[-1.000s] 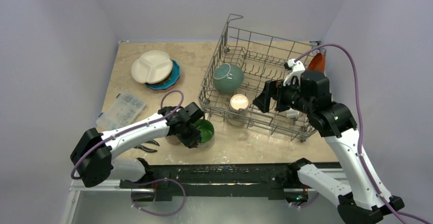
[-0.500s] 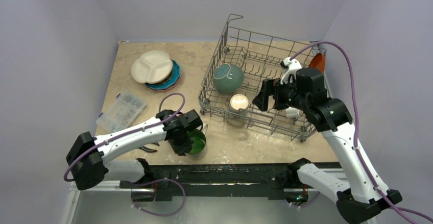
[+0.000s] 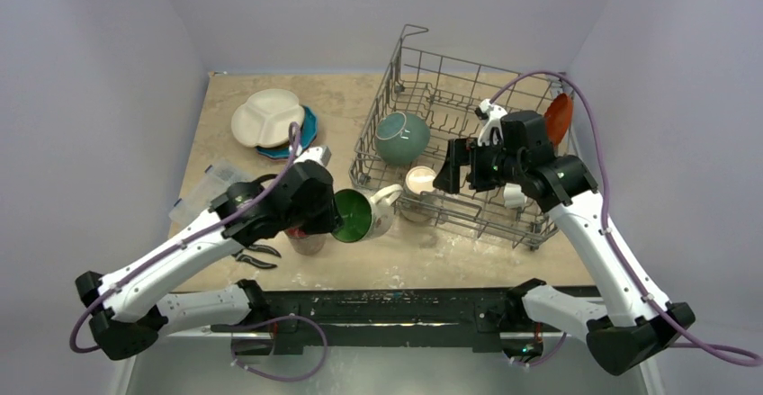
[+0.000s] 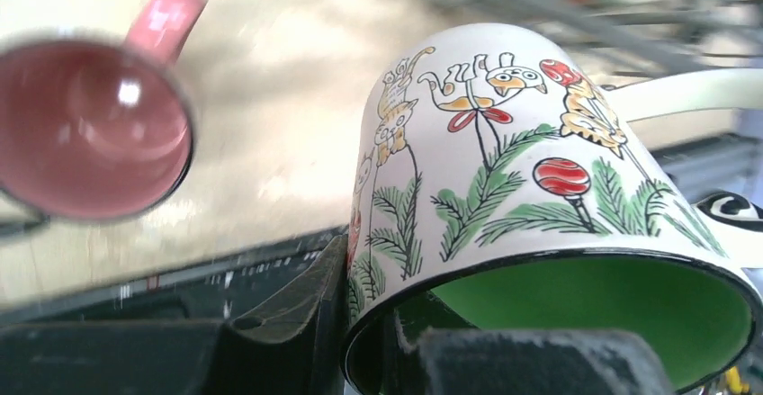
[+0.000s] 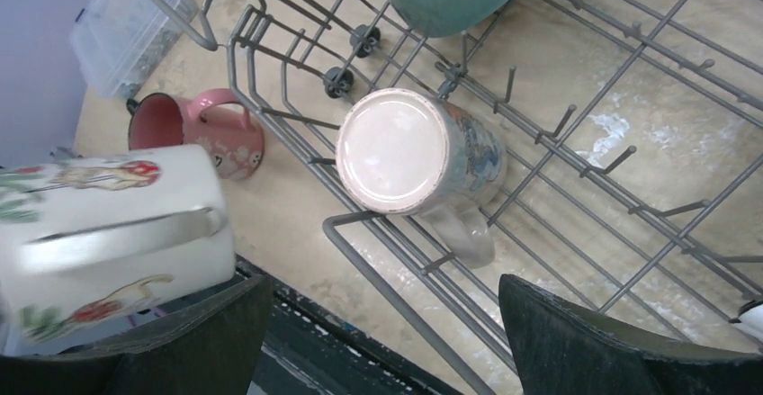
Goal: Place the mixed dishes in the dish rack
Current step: Pick up the cup at the center of the board, then turn the cup upside down in the dish rack.
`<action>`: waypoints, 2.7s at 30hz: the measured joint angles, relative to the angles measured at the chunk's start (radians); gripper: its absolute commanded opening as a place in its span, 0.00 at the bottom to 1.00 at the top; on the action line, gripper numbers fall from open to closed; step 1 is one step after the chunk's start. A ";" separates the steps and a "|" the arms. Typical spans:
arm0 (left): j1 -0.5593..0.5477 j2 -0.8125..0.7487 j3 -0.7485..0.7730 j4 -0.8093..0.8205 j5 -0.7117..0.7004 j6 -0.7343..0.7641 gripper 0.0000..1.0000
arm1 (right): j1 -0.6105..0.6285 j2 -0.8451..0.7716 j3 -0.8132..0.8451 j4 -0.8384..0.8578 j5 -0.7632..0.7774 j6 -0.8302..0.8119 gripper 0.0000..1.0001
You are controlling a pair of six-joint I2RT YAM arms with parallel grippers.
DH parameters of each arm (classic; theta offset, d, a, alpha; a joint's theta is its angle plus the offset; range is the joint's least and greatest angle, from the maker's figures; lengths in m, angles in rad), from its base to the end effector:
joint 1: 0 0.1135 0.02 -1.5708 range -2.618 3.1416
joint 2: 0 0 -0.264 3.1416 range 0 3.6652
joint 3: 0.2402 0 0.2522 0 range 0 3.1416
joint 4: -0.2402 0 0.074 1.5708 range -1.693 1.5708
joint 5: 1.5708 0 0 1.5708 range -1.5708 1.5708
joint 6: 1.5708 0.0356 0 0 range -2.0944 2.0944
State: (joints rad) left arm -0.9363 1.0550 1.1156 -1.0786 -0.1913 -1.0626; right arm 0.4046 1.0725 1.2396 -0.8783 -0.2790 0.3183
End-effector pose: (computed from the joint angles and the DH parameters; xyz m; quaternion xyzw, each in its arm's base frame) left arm 0.1168 -0.1473 0.3252 -0.0864 0.9541 -0.1788 0.2242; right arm 0.1868 0.0906 0.3747 -0.0967 0.8969 0.2642 0.3413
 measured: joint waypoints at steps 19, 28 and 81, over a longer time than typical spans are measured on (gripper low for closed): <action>-0.002 -0.034 0.370 0.547 -0.020 1.076 0.00 | 0.000 -0.063 0.156 0.301 -0.364 0.494 0.98; -0.002 -0.040 0.309 0.731 -0.123 1.211 0.00 | 0.000 -0.098 0.071 0.600 -0.455 0.877 0.98; 0.010 0.136 0.337 1.068 0.277 1.302 0.51 | 0.041 -0.184 -0.353 1.360 -0.523 1.791 0.00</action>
State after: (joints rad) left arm -0.9260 1.1912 1.4525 -0.0109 0.0853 0.2390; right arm 0.4458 0.8886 0.8864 0.4820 -0.8024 2.1090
